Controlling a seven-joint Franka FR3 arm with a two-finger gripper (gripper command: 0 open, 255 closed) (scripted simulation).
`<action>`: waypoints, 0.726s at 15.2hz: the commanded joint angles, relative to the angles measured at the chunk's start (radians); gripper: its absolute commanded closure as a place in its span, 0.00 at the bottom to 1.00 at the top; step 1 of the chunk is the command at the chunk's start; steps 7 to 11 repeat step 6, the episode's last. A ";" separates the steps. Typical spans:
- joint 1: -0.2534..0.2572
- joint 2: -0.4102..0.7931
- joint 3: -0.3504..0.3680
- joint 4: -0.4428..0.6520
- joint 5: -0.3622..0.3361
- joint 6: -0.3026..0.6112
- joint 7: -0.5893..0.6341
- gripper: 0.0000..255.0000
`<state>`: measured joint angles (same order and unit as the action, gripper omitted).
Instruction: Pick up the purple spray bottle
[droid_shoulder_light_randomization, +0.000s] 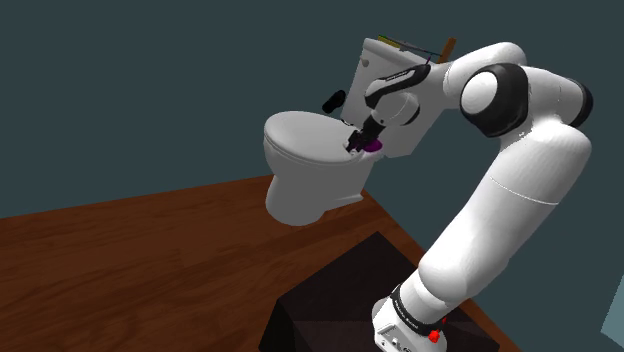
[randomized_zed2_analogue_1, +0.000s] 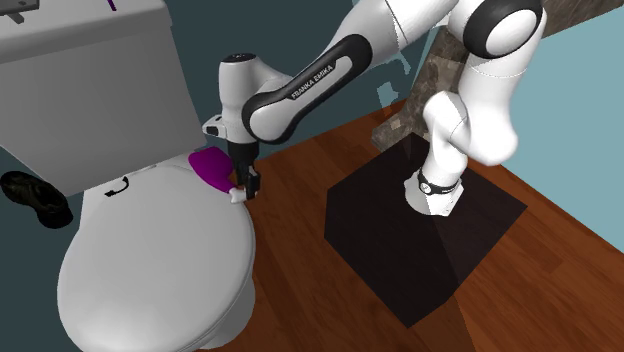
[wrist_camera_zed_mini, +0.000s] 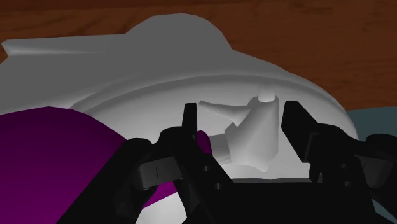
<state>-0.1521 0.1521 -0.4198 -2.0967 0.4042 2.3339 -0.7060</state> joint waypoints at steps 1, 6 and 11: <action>0.003 -0.014 -0.003 0.013 -0.017 -0.023 0.017 1.00; 0.005 -0.037 -0.007 0.030 -0.040 -0.057 0.039 1.00; 0.005 -0.037 -0.007 0.030 -0.040 -0.057 0.039 1.00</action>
